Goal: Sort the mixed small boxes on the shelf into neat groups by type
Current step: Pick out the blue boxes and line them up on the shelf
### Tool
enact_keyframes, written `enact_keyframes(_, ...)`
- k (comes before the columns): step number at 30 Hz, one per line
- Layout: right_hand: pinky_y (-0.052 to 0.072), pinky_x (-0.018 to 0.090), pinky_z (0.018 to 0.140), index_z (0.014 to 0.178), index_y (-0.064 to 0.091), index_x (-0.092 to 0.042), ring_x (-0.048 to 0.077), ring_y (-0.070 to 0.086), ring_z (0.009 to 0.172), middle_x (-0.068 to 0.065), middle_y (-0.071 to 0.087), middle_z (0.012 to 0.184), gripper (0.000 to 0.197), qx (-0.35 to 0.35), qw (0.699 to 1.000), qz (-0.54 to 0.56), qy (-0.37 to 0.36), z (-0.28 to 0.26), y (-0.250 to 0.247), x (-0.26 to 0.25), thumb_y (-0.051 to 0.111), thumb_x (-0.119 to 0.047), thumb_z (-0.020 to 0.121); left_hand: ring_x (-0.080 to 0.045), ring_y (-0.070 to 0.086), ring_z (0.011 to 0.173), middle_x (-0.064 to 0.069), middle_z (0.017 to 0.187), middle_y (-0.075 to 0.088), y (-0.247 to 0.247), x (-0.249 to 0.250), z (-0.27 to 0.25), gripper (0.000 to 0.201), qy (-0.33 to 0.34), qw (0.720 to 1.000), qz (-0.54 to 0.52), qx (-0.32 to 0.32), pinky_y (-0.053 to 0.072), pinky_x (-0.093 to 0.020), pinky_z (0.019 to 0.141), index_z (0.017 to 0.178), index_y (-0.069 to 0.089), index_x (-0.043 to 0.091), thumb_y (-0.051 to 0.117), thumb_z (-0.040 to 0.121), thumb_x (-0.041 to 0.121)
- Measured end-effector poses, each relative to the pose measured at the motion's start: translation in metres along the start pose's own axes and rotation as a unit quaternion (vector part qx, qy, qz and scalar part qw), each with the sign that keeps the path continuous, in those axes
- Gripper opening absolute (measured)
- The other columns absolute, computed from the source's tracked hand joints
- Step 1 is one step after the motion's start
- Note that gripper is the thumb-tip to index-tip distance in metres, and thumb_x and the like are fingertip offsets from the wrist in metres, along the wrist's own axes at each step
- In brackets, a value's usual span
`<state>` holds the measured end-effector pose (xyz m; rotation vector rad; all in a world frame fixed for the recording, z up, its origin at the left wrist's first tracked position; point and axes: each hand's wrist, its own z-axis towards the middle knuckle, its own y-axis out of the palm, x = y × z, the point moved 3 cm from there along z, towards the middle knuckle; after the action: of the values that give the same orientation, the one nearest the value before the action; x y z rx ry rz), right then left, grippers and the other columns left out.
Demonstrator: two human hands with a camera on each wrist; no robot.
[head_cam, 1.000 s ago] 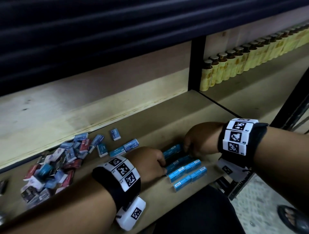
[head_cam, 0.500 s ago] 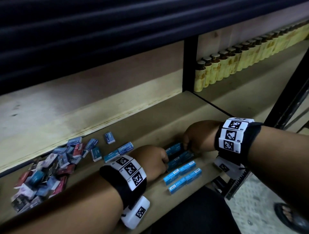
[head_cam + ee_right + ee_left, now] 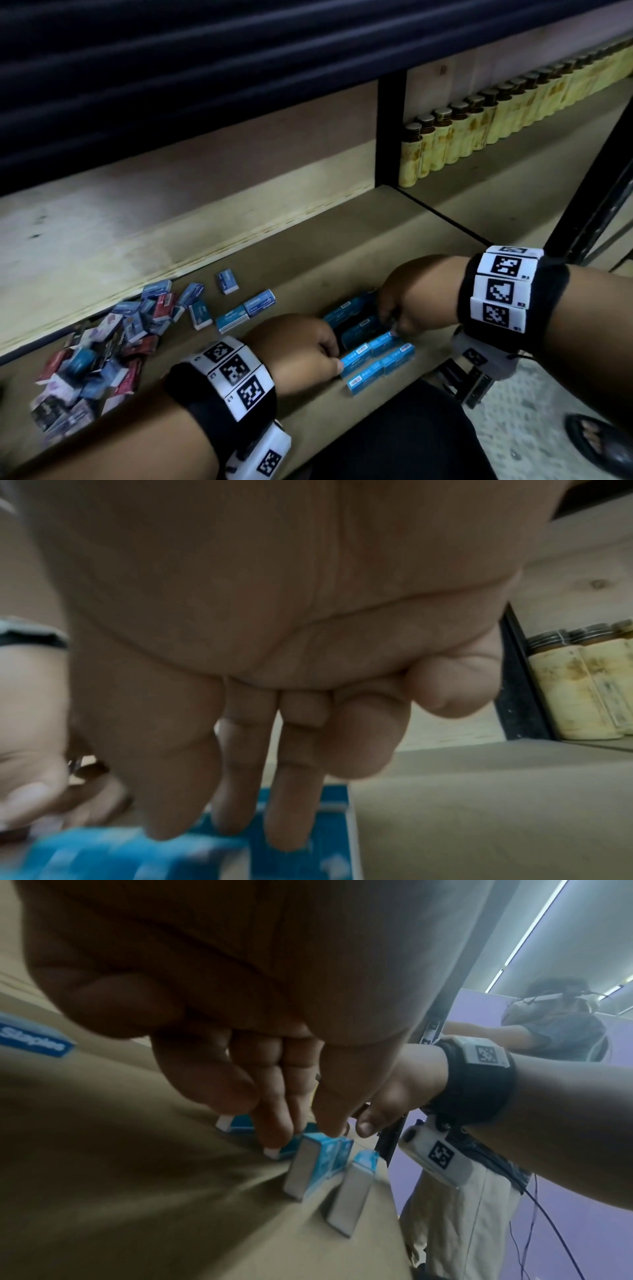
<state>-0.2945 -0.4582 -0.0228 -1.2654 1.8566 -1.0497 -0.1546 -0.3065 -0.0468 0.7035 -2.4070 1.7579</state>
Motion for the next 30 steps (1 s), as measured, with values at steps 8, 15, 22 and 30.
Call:
enact_keyframes(8,0.039,0.022,0.073,0.108,0.071,-0.034,0.008,0.055,0.081,-0.016,0.056,0.081,0.023,-0.003,1.000,0.001,0.000,0.011,0.013,0.000,0.067,-0.038,0.086,-0.003,0.062,0.082,0.016,0.091,0.070,0.009,0.010,0.007,0.017,0.009,1.000,0.023,0.005,0.036,-0.012,0.059,0.096,0.070,0.034,0.069,0.082,0.043)
enact_keyframes(15,0.034,0.020,0.076,0.116,0.070,-0.032,0.014,0.061,0.103,-0.014,0.067,0.113,0.027,-0.019,1.000,-0.009,0.018,0.011,0.010,0.015,0.067,-0.036,0.089,-0.005,0.060,0.078,0.016,0.088,0.068,0.009,0.021,0.022,0.019,0.012,0.998,0.051,0.017,0.039,-0.019,0.060,0.096,0.070,0.036,0.066,0.080,0.047)
enact_keyframes(22,0.033,0.020,0.076,0.116,0.071,-0.035,0.011,0.062,0.099,-0.015,0.069,0.112,0.028,-0.023,0.999,-0.013,0.028,0.011,0.013,0.030,0.067,-0.033,0.088,-0.007,0.060,0.081,0.014,0.094,0.068,0.009,0.031,0.031,0.019,0.015,0.998,0.061,0.023,0.040,-0.022,0.063,0.096,0.070,0.035,0.065,0.082,0.048)
enact_keyframes(30,0.050,0.025,0.084,0.113,0.068,-0.042,0.009,0.061,0.094,-0.019,0.064,0.103,0.032,0.067,0.998,0.004,0.008,-0.013,-0.003,0.015,0.065,-0.046,0.082,0.004,0.058,0.072,0.019,0.080,0.066,0.002,0.017,0.004,0.027,0.010,0.998,0.015,0.056,0.037,-0.018,0.056,0.093,0.064,0.041,0.060,0.076,0.060)
